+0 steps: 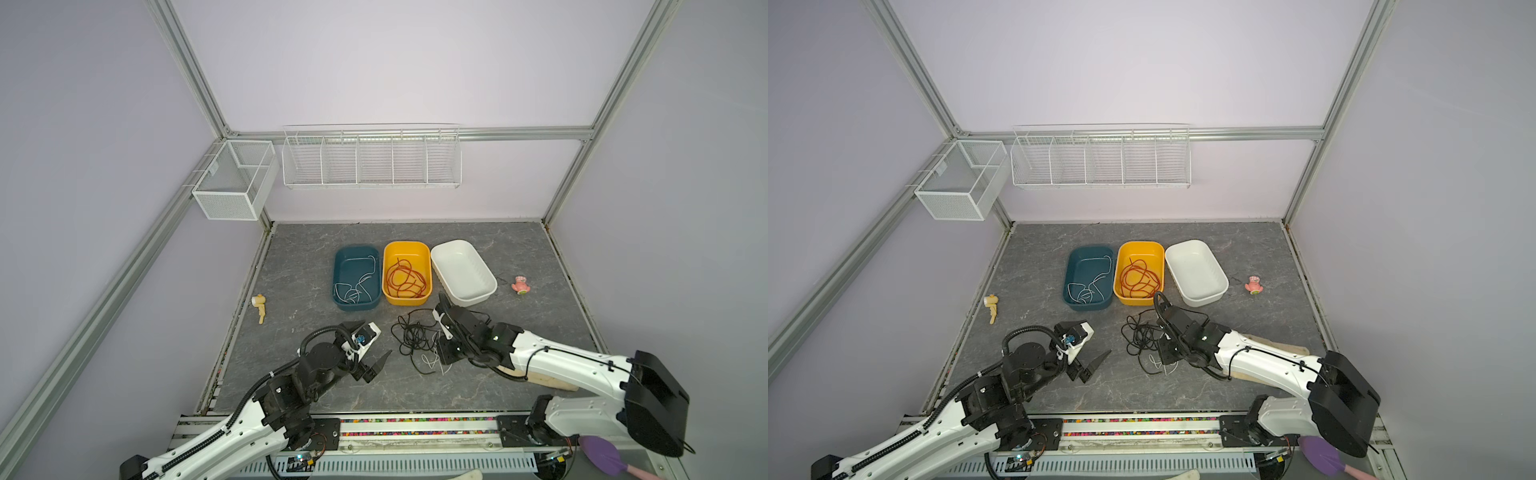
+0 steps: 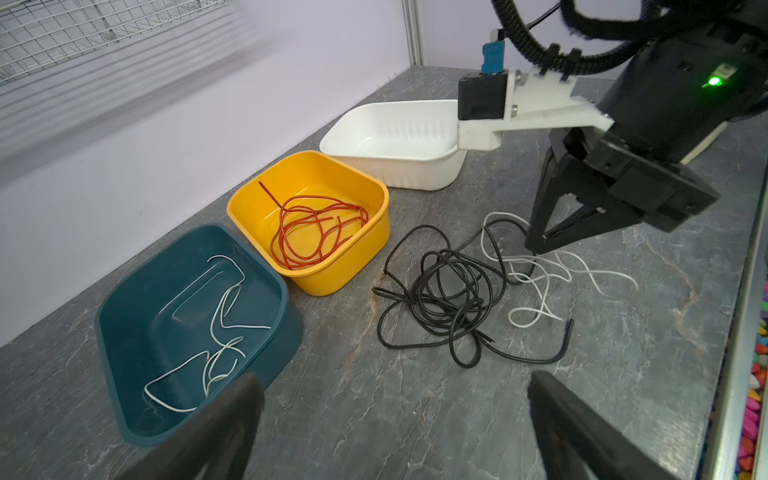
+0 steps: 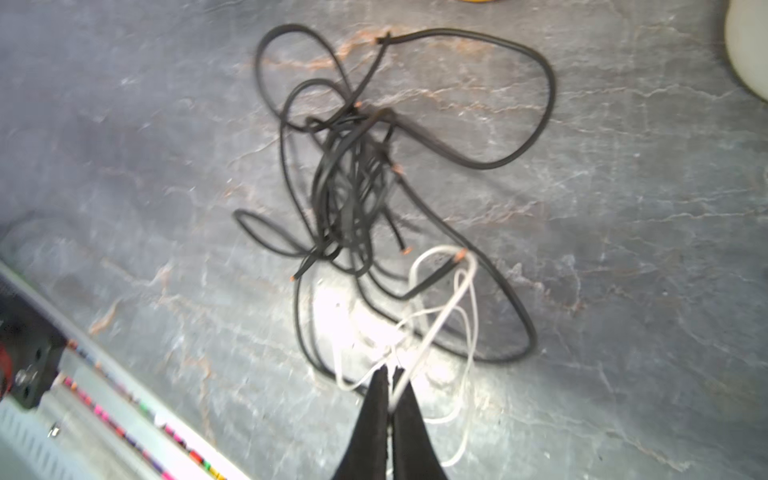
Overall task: Untangle the cables
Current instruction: 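Pull the white cable up out of the bundle with the right gripper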
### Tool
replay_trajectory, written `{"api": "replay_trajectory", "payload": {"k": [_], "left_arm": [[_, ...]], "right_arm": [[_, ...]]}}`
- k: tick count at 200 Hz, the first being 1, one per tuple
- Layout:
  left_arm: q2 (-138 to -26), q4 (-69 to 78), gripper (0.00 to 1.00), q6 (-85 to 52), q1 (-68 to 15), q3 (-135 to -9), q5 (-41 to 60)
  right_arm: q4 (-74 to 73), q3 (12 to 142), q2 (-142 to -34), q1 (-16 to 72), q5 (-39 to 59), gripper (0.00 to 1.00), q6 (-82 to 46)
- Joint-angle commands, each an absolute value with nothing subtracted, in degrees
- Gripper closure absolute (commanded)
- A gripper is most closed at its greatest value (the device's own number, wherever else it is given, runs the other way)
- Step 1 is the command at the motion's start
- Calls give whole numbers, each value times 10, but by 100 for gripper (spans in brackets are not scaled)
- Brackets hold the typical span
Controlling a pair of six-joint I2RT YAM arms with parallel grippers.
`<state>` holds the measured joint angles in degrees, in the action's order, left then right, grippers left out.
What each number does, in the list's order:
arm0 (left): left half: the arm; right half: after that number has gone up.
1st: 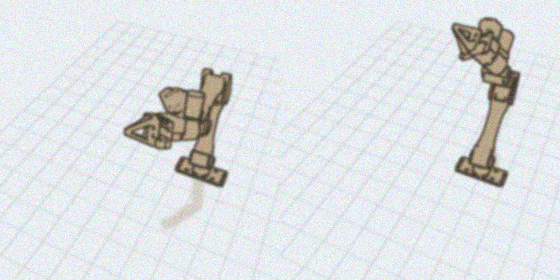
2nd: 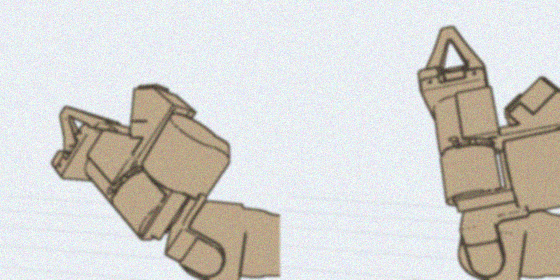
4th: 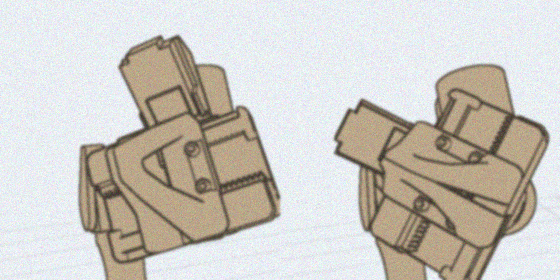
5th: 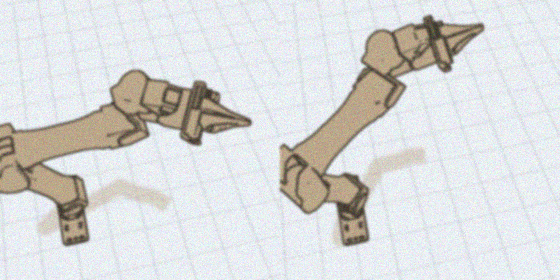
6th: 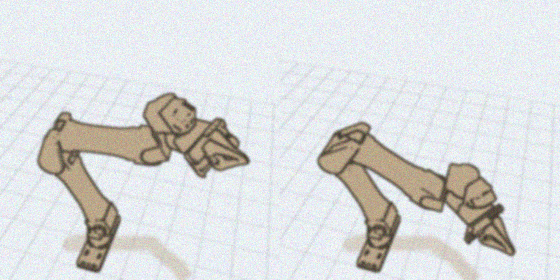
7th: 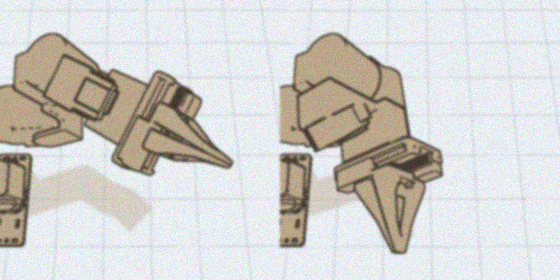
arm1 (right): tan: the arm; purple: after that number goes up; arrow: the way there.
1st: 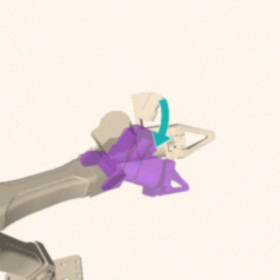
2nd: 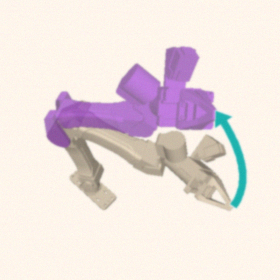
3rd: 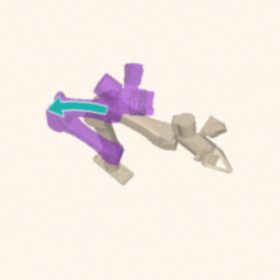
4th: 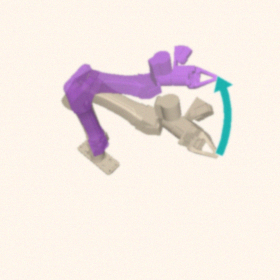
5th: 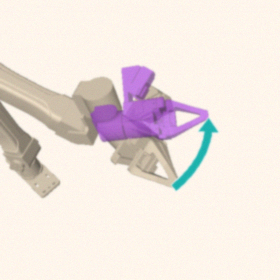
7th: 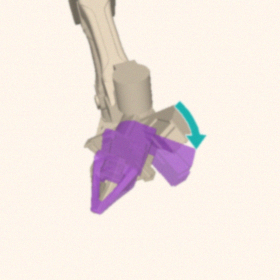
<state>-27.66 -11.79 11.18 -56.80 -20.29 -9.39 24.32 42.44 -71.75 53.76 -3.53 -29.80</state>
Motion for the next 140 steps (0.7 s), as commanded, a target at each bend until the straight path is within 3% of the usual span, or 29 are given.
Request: {"api": "replay_trajectory", "payload": {"k": [1,91,140], "left_arm": [[-277,-107,1,117,-570,-204,-99],[-285,-109,1,115,-571,-207,-98],[-284,-110,1,116,-570,-207,-99]], "right_arm": [[282,443,-685,543,7,93,-268],[326,500,-572,543,69,93,-227],[355,575,-567,544,75,93,-219]]}}
